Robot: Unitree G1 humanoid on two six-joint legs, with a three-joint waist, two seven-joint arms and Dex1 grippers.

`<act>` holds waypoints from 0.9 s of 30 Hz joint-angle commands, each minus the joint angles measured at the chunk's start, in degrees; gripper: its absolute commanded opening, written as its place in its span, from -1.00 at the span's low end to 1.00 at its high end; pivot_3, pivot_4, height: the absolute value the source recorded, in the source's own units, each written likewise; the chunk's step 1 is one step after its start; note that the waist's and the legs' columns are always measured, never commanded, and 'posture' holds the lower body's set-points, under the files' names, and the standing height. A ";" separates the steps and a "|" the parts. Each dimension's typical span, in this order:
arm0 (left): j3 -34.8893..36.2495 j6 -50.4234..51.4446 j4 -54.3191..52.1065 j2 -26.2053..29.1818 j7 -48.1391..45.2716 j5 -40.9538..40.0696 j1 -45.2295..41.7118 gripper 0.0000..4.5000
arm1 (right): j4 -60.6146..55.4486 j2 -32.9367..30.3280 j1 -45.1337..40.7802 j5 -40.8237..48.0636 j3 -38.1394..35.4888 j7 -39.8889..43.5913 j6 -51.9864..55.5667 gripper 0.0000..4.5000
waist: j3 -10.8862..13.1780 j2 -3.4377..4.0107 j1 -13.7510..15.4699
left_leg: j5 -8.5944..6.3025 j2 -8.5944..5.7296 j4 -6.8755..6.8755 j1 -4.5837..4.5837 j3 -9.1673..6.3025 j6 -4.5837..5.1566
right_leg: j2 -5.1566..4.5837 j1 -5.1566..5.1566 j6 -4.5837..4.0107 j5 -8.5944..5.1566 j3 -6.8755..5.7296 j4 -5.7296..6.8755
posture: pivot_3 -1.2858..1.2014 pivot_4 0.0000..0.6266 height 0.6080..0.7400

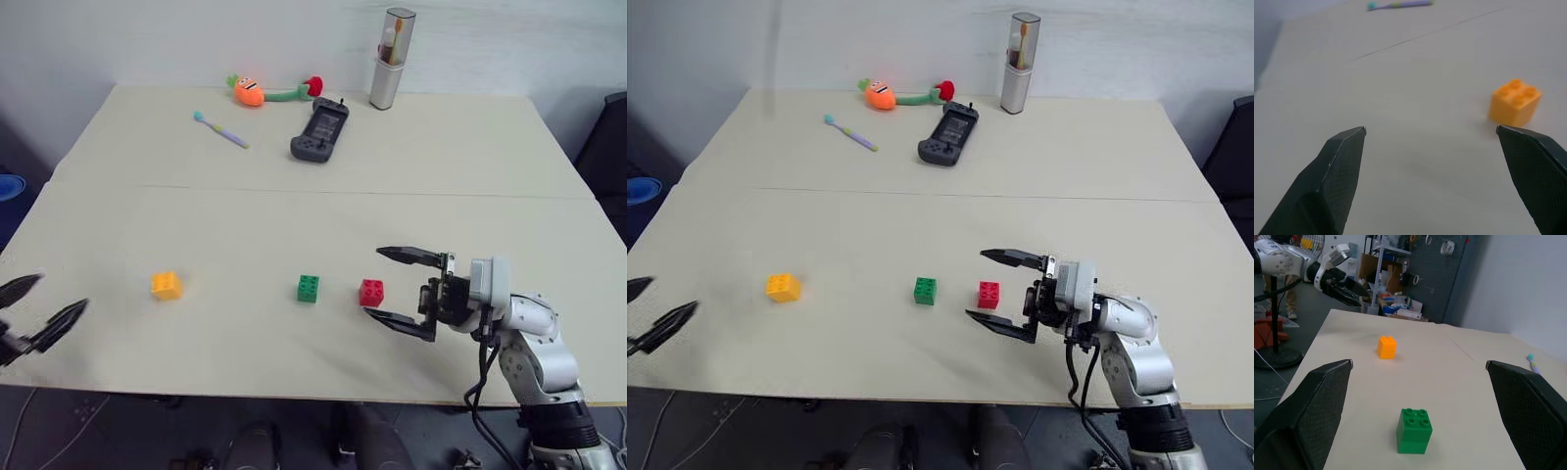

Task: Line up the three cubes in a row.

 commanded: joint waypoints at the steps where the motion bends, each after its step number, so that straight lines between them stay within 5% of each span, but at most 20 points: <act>1: 2.14 -1.90 -5.30 -6.31 3.46 -2.19 7.37 0.99 | 0.64 0.77 -0.96 -0.78 0.43 0.61 -2.52 1.00 | 0.00 0.00 -0.12 | -0.04 0.00 -0.01 0.03 -0.02 0.01 | 0.00 0.07 0.00 0.00 -0.02 -0.04 | 0.03 -0.52 1.00; 6: -2.08 3.97 -18.88 -13.35 11.55 -7.54 9.95 0.99 | 1.46 -0.07 -1.97 0.36 0.99 2.59 -1.15 1.00 | -0.13 -0.22 0.22 | -0.12 0.03 -0.03 0.25 -0.21 -0.01 | 0.01 0.37 -0.02 -0.01 -0.17 -0.12 | 0.03 -0.52 1.00; 13: -13.31 6.07 -30.65 -24.45 30.70 -4.58 3.63 0.99 | 2.91 -0.36 -2.98 -0.12 0.03 3.79 -1.90 1.00 | -0.15 -0.20 -0.22 | -0.13 0.04 -0.11 0.39 -0.19 -0.03 | 0.11 0.55 -0.02 -0.01 -0.14 -0.18 | 0.03 -0.52 1.00; 20: -28.69 10.43 -33.25 -28.64 44.09 6.73 0.01 0.99 | 2.48 -0.77 -1.97 -0.53 -0.08 3.24 -1.70 1.00 | -0.15 -0.21 -0.13 | -0.13 0.04 -0.12 0.44 -0.09 -0.06 | 0.20 0.55 -0.01 -0.01 -0.06 -0.18 | 0.03 -0.52 1.00; 27: -33.84 11.77 -31.34 -30.46 51.24 11.61 -3.62 0.91 | 1.61 -0.72 -0.57 -0.80 0.30 2.06 -1.01 1.00 | -0.15 -0.21 -0.19 | -0.13 0.05 -0.12 0.45 -0.08 -0.05 | 0.21 0.56 0.00 0.00 -0.06 -0.20 | 0.03 -0.52 1.00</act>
